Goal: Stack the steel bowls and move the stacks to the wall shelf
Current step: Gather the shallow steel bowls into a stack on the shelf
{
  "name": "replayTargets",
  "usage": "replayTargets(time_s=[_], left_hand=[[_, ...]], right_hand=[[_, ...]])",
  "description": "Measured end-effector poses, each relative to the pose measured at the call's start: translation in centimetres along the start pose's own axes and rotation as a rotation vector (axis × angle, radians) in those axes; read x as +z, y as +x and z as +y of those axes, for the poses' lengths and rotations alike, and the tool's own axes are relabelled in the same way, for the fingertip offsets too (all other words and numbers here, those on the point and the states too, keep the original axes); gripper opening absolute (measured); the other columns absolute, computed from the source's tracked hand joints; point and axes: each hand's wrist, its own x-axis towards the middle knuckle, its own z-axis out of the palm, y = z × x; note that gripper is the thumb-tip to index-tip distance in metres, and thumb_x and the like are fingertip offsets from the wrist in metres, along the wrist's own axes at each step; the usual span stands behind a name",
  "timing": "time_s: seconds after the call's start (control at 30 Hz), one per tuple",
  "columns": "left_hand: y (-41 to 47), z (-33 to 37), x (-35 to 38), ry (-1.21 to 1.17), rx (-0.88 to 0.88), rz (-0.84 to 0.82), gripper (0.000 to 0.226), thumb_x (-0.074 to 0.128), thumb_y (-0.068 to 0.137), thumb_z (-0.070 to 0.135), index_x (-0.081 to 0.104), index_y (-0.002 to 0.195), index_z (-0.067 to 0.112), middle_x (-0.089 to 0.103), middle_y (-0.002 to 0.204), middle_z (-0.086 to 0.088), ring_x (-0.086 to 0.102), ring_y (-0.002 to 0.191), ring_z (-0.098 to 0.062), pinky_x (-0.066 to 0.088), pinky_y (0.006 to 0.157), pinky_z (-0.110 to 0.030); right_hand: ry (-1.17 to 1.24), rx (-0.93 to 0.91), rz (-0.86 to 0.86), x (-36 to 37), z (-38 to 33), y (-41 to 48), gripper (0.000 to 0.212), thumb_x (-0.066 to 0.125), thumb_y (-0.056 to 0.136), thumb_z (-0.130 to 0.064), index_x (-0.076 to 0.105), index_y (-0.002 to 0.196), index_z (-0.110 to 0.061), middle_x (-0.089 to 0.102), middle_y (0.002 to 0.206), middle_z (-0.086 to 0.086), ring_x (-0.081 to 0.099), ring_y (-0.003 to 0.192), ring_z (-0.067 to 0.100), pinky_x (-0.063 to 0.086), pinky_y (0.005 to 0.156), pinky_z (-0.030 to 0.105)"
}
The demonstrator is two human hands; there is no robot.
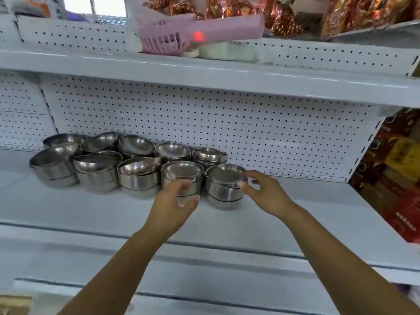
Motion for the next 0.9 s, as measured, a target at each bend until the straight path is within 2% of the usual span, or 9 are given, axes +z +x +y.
replayTargets(time_s=[0.17,0.23,0.33,0.4,0.47,0.6,0.77,0.83,0.9], left_hand=[[-0.4,-1.3,2.1,-0.053,-0.009,0.252,0.029,0.080,0.085,0.017,0.062,0.106,0.027,0.063,0.098,0.018,0.060,0.092,0.003,0.040,0.075,-0.003],[-1.1,-2.6,2.7,-0.067,-0.054,0.266,0.035,0.081,0.085,0.020,0.058,0.110,0.028,0.061,0.099,0.014,0.059,0.093,0.003,0.041,0.076,-0.005],[-2.1,-4.0,2.5,-0.067,-0.165,0.225,0.038,0.080,0.086,0.029,0.054,0.114,0.030,0.060,0.105,0.012,0.057,0.095,0.006,0.047,0.078,-0.015],[-2.1,-4.5,2.5,-0.078,-0.185,0.209,0.040,0.081,0.085,0.029,0.053,0.115,0.030,0.061,0.106,0.010,0.058,0.095,0.005,0.045,0.077,-0.011],[-1.9,-4.8,2.5,-0.093,-0.203,0.185,0.043,0.081,0.085,0.031,0.053,0.117,0.030,0.062,0.108,0.007,0.059,0.094,0.004,0.042,0.076,-0.007],[-2.0,-4.9,2.5,-0.111,-0.180,0.184,0.046,0.080,0.086,0.032,0.054,0.122,0.024,0.060,0.115,0.006,0.059,0.099,0.002,0.044,0.080,-0.007],[-2.1,-4.9,1.6,-0.227,-0.103,0.303,0.047,0.078,0.088,0.027,0.051,0.126,0.028,0.051,0.127,0.005,0.058,0.113,-0.006,0.050,0.095,-0.029],[-1.9,-5.0,1.0,-0.234,-0.086,0.320,0.045,0.076,0.089,0.029,0.052,0.128,0.028,0.048,0.129,0.005,0.055,0.120,-0.008,0.049,0.101,-0.036],[-1.5,-5.2,0.4,-0.130,-0.050,0.355,0.043,0.075,0.091,0.029,0.056,0.129,0.022,0.052,0.130,0.002,0.050,0.125,-0.012,0.045,0.107,-0.042]], right_hand=[[-0.036,-0.055,0.056,1.5,0.8,1.7,0.020,0.073,0.095,-0.034,0.075,0.108,-0.019,0.071,0.109,-0.010,0.061,0.105,0.008,0.039,0.084,0.011],[0.012,-0.061,0.107,1.8,1.3,1.8,0.015,0.076,0.092,-0.031,0.076,0.100,-0.017,0.072,0.100,-0.010,0.062,0.096,-0.002,0.038,0.082,0.003],[0.081,-0.061,0.197,2.3,1.2,1.2,0.011,0.075,0.093,-0.029,0.073,0.096,-0.018,0.072,0.096,-0.009,0.059,0.090,-0.011,0.037,0.081,0.000],[0.142,-0.048,0.261,2.7,0.8,0.6,0.008,0.074,0.094,-0.030,0.071,0.095,-0.022,0.073,0.100,-0.010,0.059,0.093,-0.014,0.037,0.085,-0.001],[0.199,-0.022,0.326,3.1,0.0,-0.2,0.005,0.073,0.094,-0.031,0.069,0.093,-0.028,0.072,0.101,-0.016,0.059,0.095,-0.015,0.039,0.088,0.002],[0.292,-0.013,0.436,4.1,-2.0,-2.9,0.010,0.073,0.095,-0.028,0.067,0.091,-0.034,0.070,0.094,-0.026,0.064,0.097,-0.003,0.049,0.099,0.019],[0.378,-0.036,0.528,5.9,-3.6,-7.8,0.013,0.070,0.090,-0.033,0.070,0.101,-0.025,0.073,0.112,-0.012,0.067,0.116,0.012,0.051,0.107,0.037],[0.375,-0.071,0.513,6.7,-3.6,-9.6,0.016,0.070,0.090,-0.030,0.070,0.105,-0.025,0.073,0.119,-0.010,0.066,0.120,0.017,0.051,0.107,0.037],[0.326,-0.089,0.469,7.7,-3.0,-11.0,0.019,0.069,0.089,-0.028,0.071,0.106,-0.021,0.072,0.126,-0.009,0.065,0.124,0.015,0.050,0.106,0.027]])
